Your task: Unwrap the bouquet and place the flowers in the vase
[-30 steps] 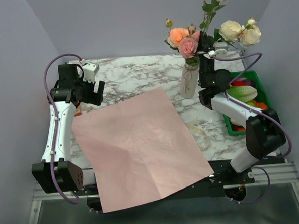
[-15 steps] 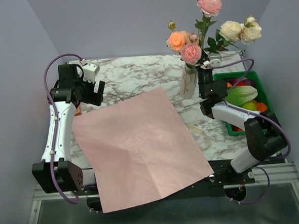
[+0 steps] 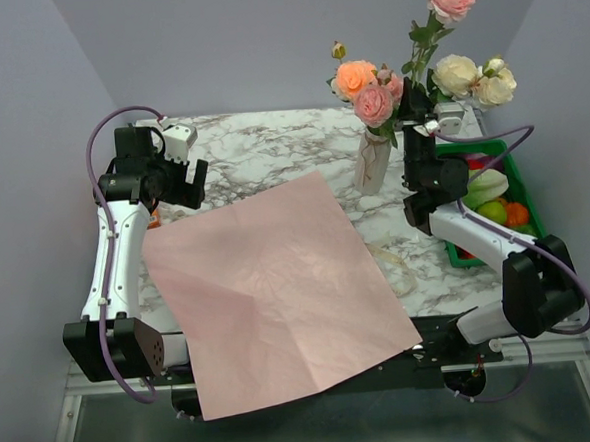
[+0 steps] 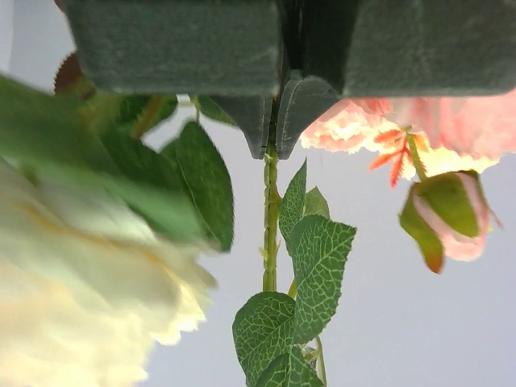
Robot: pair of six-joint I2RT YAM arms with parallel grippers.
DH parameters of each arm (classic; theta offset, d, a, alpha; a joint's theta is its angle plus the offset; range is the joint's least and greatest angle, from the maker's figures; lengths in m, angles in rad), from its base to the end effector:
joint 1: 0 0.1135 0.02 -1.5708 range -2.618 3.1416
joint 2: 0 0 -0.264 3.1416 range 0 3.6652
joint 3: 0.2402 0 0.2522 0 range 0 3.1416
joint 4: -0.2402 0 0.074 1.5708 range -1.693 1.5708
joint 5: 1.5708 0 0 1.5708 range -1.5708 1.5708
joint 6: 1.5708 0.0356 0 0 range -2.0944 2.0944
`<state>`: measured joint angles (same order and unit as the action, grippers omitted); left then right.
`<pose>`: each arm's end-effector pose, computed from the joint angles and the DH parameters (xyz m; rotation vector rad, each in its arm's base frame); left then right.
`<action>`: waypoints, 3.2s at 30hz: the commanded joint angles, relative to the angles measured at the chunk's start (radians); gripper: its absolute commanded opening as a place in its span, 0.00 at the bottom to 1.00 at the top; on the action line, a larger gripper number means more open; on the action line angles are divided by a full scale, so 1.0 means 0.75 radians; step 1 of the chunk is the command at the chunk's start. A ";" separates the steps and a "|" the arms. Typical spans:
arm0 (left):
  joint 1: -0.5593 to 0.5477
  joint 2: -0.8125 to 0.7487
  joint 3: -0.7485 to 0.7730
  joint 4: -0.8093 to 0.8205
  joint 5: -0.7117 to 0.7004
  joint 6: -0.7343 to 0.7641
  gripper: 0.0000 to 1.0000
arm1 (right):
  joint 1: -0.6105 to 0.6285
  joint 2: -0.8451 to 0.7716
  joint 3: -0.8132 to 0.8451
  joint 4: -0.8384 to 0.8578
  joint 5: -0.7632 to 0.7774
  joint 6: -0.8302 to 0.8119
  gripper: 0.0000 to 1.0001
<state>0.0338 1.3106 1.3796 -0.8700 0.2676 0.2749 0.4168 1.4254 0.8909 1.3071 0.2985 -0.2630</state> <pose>0.2679 -0.0004 0.3676 0.4078 2.3059 -0.1654 0.2790 0.1121 0.3770 0.0022 0.8405 0.0255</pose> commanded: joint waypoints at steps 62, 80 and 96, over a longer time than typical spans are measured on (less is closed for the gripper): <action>0.008 0.016 0.001 -0.032 0.161 0.061 0.99 | -0.016 0.088 -0.247 0.454 -0.079 0.087 0.31; 0.002 -0.035 0.003 0.013 0.220 -0.041 0.99 | 0.027 -0.399 -0.216 -0.789 -0.243 0.298 0.86; 0.002 -0.095 -0.033 0.039 0.183 -0.113 0.99 | 0.378 -0.561 0.001 -1.972 0.243 0.717 1.00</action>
<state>0.0334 1.2747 1.3781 -0.8600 0.4011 0.2165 0.6353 1.0584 0.8963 0.0517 0.3264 0.1360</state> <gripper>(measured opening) 0.988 0.997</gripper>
